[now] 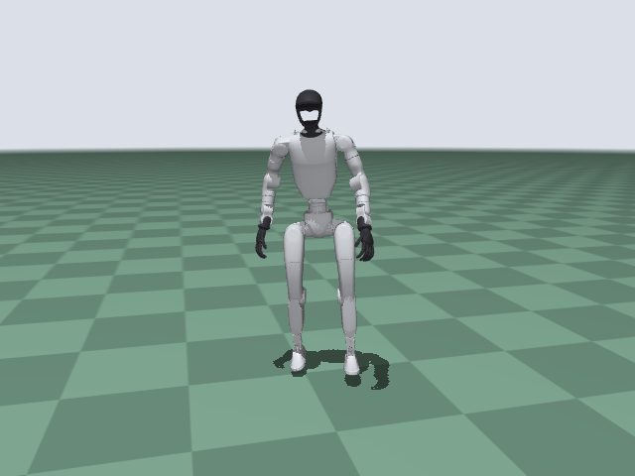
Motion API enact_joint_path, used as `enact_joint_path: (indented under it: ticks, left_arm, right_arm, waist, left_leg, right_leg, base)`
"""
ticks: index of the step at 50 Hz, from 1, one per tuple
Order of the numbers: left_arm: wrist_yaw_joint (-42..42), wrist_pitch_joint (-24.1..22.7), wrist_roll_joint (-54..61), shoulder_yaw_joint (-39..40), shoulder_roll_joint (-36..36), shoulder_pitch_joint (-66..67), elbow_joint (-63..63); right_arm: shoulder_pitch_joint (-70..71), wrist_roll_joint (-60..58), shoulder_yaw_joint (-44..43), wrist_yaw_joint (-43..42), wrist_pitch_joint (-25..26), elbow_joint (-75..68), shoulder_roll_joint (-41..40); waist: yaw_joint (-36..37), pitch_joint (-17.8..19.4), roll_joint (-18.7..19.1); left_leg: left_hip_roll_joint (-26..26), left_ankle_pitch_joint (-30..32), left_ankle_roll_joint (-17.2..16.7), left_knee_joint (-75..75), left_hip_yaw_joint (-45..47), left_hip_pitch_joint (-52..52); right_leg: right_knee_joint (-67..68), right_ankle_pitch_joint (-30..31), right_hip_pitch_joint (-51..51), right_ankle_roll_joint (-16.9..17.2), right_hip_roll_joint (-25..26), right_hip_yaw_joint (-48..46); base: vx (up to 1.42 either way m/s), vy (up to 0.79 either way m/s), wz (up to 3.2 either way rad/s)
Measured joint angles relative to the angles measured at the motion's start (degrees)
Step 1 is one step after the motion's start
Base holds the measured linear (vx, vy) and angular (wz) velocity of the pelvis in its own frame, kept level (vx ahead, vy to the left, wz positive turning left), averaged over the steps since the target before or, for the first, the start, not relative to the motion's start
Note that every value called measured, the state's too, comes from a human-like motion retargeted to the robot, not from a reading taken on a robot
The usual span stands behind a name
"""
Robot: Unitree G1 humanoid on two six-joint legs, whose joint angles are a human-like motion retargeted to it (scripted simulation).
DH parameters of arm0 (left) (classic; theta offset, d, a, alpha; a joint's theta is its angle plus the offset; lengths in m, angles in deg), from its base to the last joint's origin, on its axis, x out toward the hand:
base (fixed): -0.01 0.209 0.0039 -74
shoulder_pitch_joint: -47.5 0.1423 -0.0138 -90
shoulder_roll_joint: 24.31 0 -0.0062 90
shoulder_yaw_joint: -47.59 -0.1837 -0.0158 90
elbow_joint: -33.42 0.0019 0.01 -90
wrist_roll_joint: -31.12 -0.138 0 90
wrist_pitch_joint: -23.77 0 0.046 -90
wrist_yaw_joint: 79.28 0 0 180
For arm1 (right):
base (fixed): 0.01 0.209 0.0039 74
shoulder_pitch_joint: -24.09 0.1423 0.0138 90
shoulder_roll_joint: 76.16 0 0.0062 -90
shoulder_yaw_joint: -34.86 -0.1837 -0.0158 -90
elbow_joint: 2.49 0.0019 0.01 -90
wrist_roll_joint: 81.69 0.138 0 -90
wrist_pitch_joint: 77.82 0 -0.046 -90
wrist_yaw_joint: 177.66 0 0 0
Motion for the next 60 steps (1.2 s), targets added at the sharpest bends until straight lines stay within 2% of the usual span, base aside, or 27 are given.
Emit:
enact_joint_path:
  ticks: [12,30,34,45,52,55,57,60]
  left_arm:
    - [-1.28,0.24,0.65,2.73,0.2,2.66,1.8]
    - [-1.23,0.82,1.31,5.76,-3.15,10.26,3.56]
    - [-0.88,0.38,1.29,6.42,-3.19,11.35,2.93]
    - [-2.68,-1.35,5.14,7.73,-1.35,13.68,-6.3]
    - [-7.0,-3.13,11.96,9.86,-1.21,17.42,-12.58]
    - [-10.63,-3.44,12.24,9.49,-1.41,17.49,-13.22]
    - [-14.08,-3.75,12.2,10.07,-1.7,17.7,-14.41]
    - [-17.18,-4.7,13.0,11.44,-2.48,19.71,-17.36]
  right_arm:
    - [-2.22,-0.17,-0.28,0.34,0.33,-0.8,-1.62]
    - [-1.92,-2.18,0.35,1.33,0.94,-1.04,-2.7]
    - [-1.25,-1.83,-0.47,0.52,0.8,-0.32,-2.4]
    - [-0.98,-0.93,-2.11,-3.29,-0.19,8.12,1.01]
    - [5.53,-2.86,-1.42,-9.03,-0.46,12.68,1.27]
    - [9.62,-3.77,0.11,-11.92,1.43,14.79,0.88]
    - [12.92,-5.05,2.27,-13.48,4.36,16.5,0.93]
    - [16.78,-10.27,4.86,-17.41,5.79,19.12,1.05]
  waist:
    - [-0.09,-2.23,-1.6]
    - [1.57,-5.23,-0.75]
    - [1.26,-4.78,-0.59]
    - [2.67,1.32,-0.28]
    - [1.65,9.94,-0.87]
    - [1.03,13.62,-1.66]
    - [0.56,14.07,-2.07]
    - [0.71,14.44,-2.46]
  left_leg:
    - [-0.17,-1.07,-0.7,-0.98,3.9,1.49]
    - [-1.22,-2.8,0.71,0.41,4.42,3.37]
    - [-1.59,-3.21,0.53,0.54,3.7,3.4]
    - [-2.4,-2.12,1.57,3.64,3.66,-2.64]
    - [-0.73,-1.95,1.99,2.88,4.46,-8.67]
    - [-0.38,-0.95,2.85,3.64,4.43,-13.91]
    - [-0.08,-0.17,3.68,4.6,4.24,-19.94]
    - [0.39,-1.38,4.8,8.27,3.44,-28.46]
  right_leg:
    - [-1.6,-0.34,0.53,-0.65,-0.45,2.51]
    - [1.4,-1.55,1.39,0.45,-1.55,2.87]
    - [-0.05,-1.77,2.48,0.71,-1.91,2.73]
    - [-1.56,-1.29,-0.85,1.91,-2.88,3.41]
    - [-0.81,-2.17,-8.24,0.27,-1.45,4.08]
    - [-2.15,-2.09,-12.28,-0.24,-1.34,3.79]
    - [-3.47,-1.76,-16.94,-0.57,-1.2,3.39]
    - [-4.41,-2.15,-22.78,-1.2,-0.79,2.76]
  base:
    - [0.08,0.09,-0.22]
    - [0.05,0.02,-0.02]
    - [0.0,0.0,0.0]
    - [-0.08,0.0,-0.01]
    - [-0.13,0.06,-0.2]
    - [-0.13,0.09,-0.04]
    - [-0.1,0.11,0.06]
    - [-0.02,0.13,0.06]
